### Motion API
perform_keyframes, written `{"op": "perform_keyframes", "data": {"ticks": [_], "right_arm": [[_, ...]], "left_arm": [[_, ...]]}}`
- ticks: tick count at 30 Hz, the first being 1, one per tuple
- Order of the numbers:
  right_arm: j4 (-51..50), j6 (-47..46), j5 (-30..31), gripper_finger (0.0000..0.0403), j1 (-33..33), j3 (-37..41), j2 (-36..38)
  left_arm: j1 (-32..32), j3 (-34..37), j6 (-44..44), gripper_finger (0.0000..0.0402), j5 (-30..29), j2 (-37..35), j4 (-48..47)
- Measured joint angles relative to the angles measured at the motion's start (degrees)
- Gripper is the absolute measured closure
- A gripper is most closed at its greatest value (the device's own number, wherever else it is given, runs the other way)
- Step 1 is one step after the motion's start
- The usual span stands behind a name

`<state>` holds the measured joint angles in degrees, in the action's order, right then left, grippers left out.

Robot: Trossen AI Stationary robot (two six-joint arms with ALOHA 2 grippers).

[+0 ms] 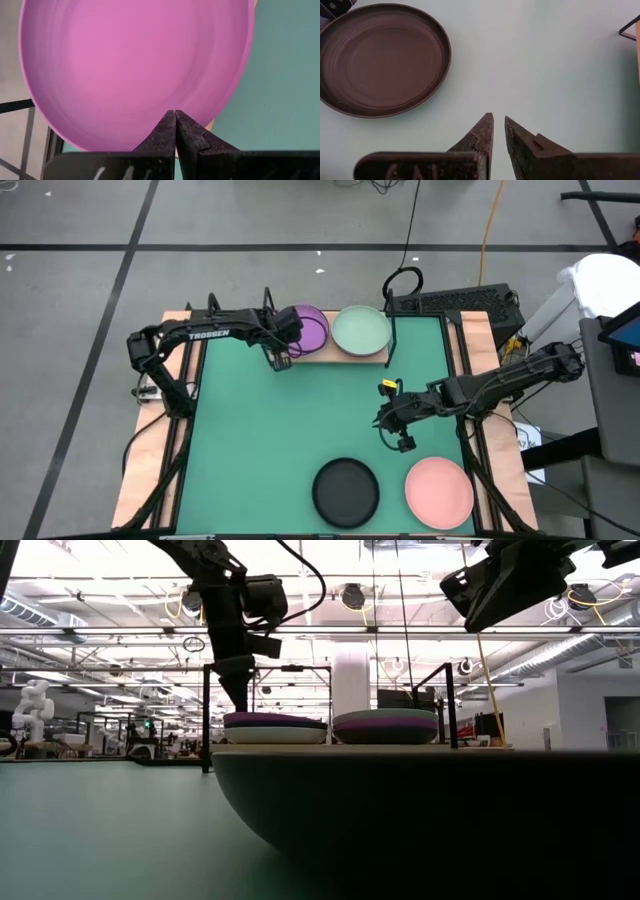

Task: Place and stack plates onto a shelf
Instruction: Stack the purple plate on top of the dark blue plate on the shelf

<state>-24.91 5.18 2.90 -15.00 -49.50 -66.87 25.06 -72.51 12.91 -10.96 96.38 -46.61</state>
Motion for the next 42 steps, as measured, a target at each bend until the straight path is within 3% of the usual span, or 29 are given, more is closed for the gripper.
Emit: {"op": "perform_keyframes", "data": {"ticks": [36, 42], "right_arm": [[0.00, 0.21, 0.00, 0.0371, 0.00, 0.00, 0.02], [0.00, 0.32, 0.00, 0.0371, 0.00, 0.00, 0.01]], "left_arm": [[-0.83, 0.00, -6.44, 0.0399, 0.08, 0.00, 0.07], [-2.15, 0.00, -10.56, 0.0399, -2.25, 0.09, 0.15]]}}
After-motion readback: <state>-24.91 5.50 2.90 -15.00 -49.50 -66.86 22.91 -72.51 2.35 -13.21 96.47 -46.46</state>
